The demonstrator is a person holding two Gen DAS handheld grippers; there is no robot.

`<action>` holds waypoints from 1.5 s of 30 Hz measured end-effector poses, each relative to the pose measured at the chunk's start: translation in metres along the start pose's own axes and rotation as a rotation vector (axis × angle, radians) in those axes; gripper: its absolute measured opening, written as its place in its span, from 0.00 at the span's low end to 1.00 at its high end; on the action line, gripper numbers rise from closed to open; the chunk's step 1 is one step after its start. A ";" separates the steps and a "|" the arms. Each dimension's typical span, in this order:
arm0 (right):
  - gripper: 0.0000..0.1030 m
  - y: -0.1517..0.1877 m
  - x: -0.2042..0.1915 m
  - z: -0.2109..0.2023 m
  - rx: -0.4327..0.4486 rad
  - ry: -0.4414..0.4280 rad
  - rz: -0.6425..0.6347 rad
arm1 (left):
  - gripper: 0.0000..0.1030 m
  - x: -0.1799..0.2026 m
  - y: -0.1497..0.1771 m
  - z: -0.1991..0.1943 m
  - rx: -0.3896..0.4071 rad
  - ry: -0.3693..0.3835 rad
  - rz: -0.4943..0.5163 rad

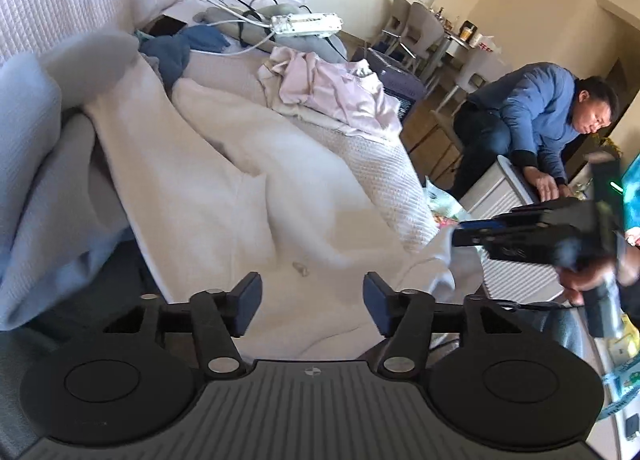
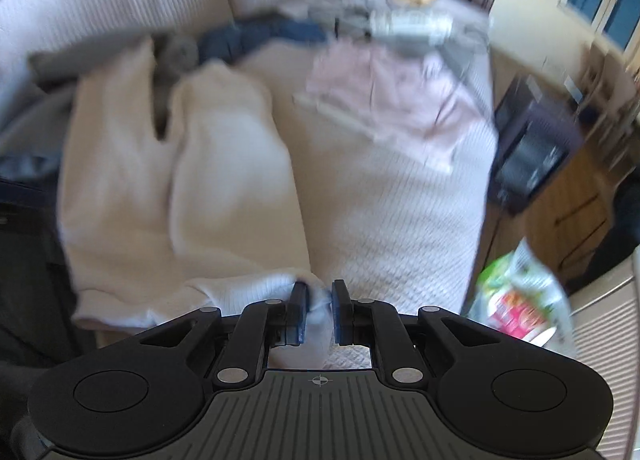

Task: Fold clothes

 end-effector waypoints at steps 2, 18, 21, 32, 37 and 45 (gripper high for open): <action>0.13 -0.003 0.011 0.020 -0.045 -0.021 0.053 | 0.55 -0.004 0.001 0.001 -0.008 -0.004 -0.016; 0.65 0.010 0.053 0.043 -0.155 -0.032 0.240 | 0.73 0.007 0.014 0.002 -0.033 -0.005 -0.006; 0.67 0.009 0.055 0.032 -0.134 -0.020 0.252 | 0.73 0.009 0.017 0.000 -0.038 -0.010 0.007; 0.73 0.011 0.030 -0.004 -0.122 -0.065 0.010 | 0.75 0.012 0.035 0.008 -0.087 -0.056 0.091; 0.73 0.012 -0.017 -0.026 -0.072 -0.105 -0.327 | 0.75 0.016 0.048 0.018 -0.149 -0.084 0.229; 0.73 0.017 -0.079 -0.012 -0.039 -0.187 -0.667 | 0.75 0.006 0.052 0.029 -0.213 -0.125 0.313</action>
Point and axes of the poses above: each gripper's, at about its wrist camera, not at the fingertips, and z roughly the way its jaws point, x to its right, y to its underside, the point moved 8 cm from there along z, roughly the way its jaws point, and after that the axes turned 2 degrees about -z, right-handed, at the moved point
